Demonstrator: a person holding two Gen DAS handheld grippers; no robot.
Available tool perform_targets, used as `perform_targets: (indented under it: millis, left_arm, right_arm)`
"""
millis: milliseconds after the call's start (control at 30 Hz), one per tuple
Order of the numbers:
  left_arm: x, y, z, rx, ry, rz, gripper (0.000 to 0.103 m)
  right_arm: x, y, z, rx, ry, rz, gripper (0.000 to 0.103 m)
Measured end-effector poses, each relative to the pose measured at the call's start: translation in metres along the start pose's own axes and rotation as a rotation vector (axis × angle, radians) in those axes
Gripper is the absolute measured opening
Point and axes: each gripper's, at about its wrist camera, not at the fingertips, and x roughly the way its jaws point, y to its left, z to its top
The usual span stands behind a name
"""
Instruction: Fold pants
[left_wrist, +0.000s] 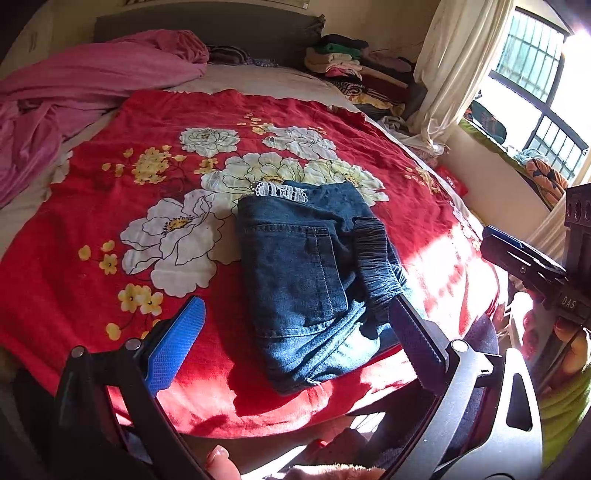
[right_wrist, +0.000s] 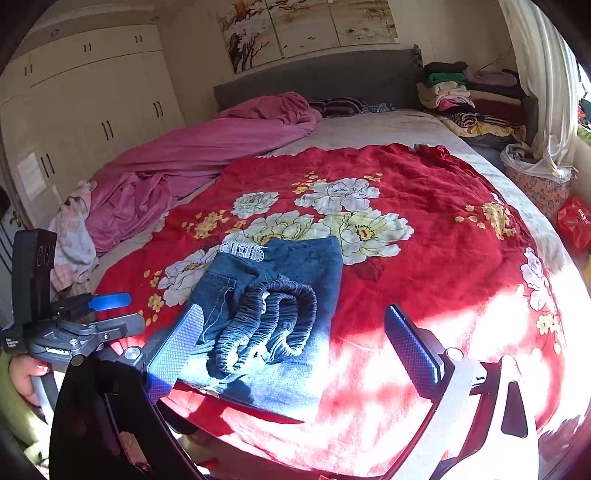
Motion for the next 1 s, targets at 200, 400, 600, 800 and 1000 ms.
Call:
perform_targets:
  millis: [200, 400, 600, 800, 1000]
  left_arm:
    - [0.013, 0.007, 0.001, -0.012, 0.019, 0.019, 0.093]
    - [0.032, 0.016, 0.001, -0.039, 0.043, 0.02, 0.093]
    - [0.063, 0.029, 0.001, -0.121, 0.113, -0.024, 0.093]
    - [0.085, 0.04, -0.001, -0.195, 0.142, -0.065, 0.093]
    - [0.094, 0.038, -0.001, -0.191, 0.118, -0.082, 0.093]
  right_arm:
    - [0.013, -0.007, -0.004, 0.017, 0.029, -0.01, 0.098]
    - [0.03, -0.02, -0.009, 0.073, 0.073, -0.022, 0.098]
    - [0.052, -0.034, -0.016, 0.153, 0.125, 0.019, 0.098]
    - [0.083, -0.041, -0.019, 0.186, 0.194, 0.088, 0.076]
    - [0.113, -0.055, -0.025, 0.282, 0.261, 0.164, 0.06]
